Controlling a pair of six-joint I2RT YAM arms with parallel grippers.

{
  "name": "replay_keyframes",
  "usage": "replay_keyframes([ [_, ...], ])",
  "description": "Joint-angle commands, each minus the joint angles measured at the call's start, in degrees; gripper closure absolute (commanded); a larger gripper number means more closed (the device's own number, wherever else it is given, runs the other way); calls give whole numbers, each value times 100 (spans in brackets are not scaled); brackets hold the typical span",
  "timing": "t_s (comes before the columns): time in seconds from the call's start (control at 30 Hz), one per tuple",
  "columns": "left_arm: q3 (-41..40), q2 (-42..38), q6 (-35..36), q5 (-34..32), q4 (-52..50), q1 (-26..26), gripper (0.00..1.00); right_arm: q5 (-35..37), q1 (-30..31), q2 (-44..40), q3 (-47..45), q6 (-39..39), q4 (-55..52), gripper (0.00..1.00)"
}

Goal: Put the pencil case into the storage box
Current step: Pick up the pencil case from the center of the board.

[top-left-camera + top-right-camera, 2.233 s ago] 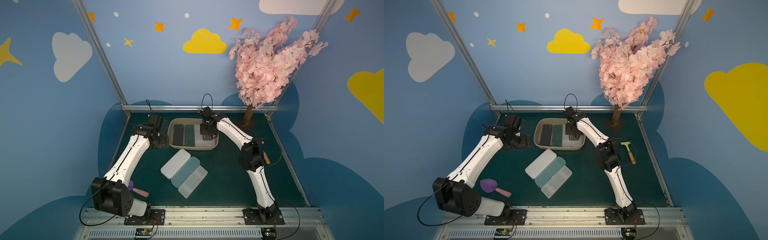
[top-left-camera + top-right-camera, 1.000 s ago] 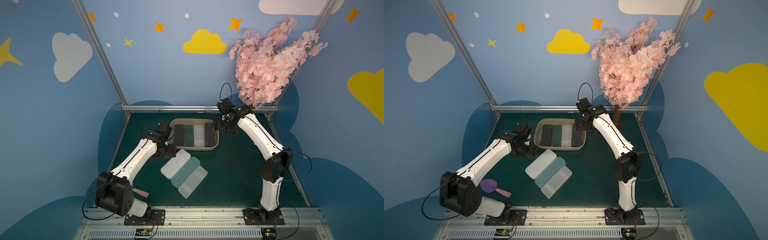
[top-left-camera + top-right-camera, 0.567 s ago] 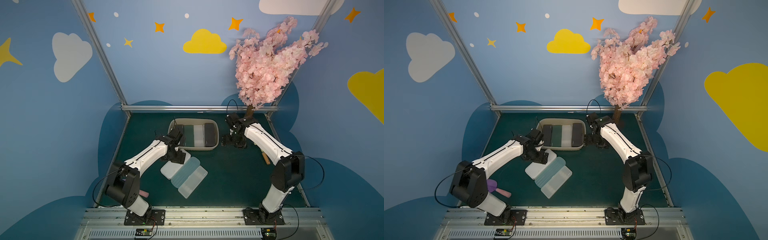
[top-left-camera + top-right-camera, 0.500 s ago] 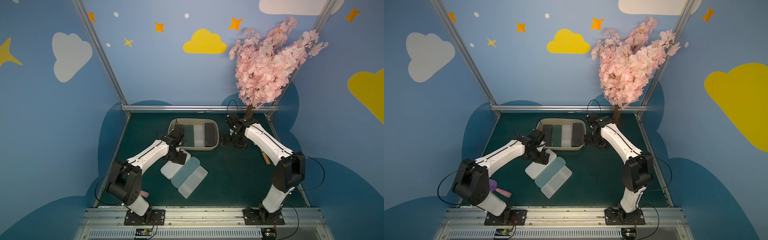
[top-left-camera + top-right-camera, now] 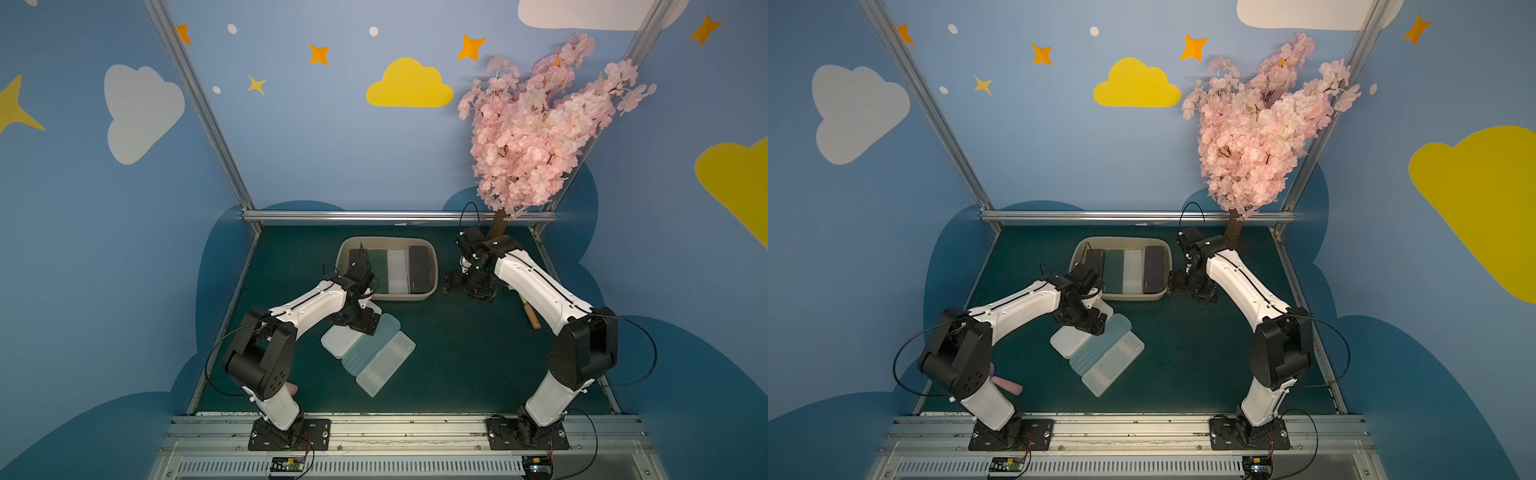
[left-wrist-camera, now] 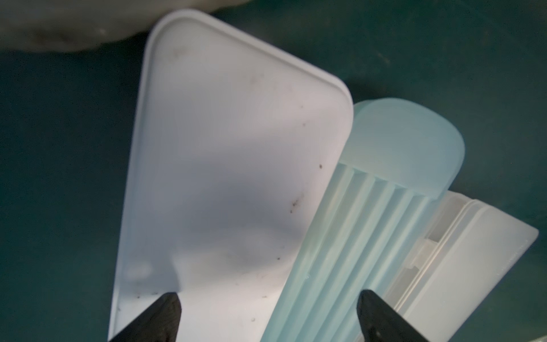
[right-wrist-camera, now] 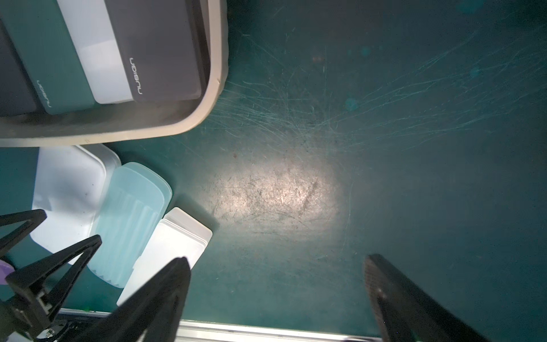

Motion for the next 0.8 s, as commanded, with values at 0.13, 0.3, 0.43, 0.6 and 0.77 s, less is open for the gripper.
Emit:
replay_keyframes([
  [0.13, -180, -258, -561, 133, -145, -799, 4, -179, -13, -306, -208, 210, -5, 4],
  [0.3, -145, -485, -916, 359, -262, -1287, 4, -196, -2, -444, -374, 268, -42, 4],
  [0.43, -122, -453, -1037, 474, -275, -1641, 4, -151, -4, -613, -562, 268, -79, 4],
  [0.6, -107, -169, -1114, 283, -199, -2015, 4, -123, -5, -810, -844, 267, -89, 4],
  [0.77, 51, -73, -1251, -73, -195, -2270, 5, -105, -9, -892, -944, 224, -157, 4],
])
